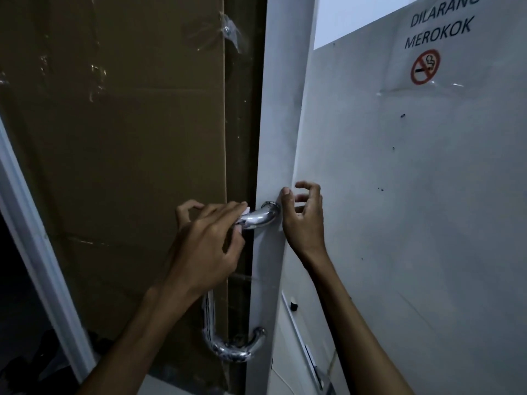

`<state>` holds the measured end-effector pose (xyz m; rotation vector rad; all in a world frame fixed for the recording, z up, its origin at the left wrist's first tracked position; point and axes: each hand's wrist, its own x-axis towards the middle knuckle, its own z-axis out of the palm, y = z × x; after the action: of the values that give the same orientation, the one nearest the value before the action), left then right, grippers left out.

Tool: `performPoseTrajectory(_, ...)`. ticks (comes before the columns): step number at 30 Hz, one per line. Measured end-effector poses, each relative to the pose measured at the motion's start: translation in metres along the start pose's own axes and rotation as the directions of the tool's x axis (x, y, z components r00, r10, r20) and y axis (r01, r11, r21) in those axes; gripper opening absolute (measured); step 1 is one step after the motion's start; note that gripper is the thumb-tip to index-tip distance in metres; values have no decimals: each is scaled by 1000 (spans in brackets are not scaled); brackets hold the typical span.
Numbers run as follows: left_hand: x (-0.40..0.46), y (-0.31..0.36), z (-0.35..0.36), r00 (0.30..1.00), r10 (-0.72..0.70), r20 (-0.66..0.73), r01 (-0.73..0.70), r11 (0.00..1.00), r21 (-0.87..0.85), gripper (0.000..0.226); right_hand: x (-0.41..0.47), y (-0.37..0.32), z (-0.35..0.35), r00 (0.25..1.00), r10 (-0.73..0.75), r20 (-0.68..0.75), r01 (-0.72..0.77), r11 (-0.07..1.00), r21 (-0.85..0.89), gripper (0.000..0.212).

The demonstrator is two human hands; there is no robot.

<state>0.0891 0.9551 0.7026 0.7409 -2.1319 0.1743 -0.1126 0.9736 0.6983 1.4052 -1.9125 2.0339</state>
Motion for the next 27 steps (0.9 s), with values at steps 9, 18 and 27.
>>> performPoseTrajectory(9,-4,8,2,999,41,31,-42,998,42,50,-1,-3,-8,977,100,186,-107,994,27,41)
performPoseTrajectory(18,26,30,17,968,211,134,-230,962,150,41,5,-6,-24,931,127,342,-138,990,9,40)
performPoseTrajectory(27,33,34,11,973,199,121,-218,960,176,38,4,-3,-21,938,126,323,-129,992,-12,29)
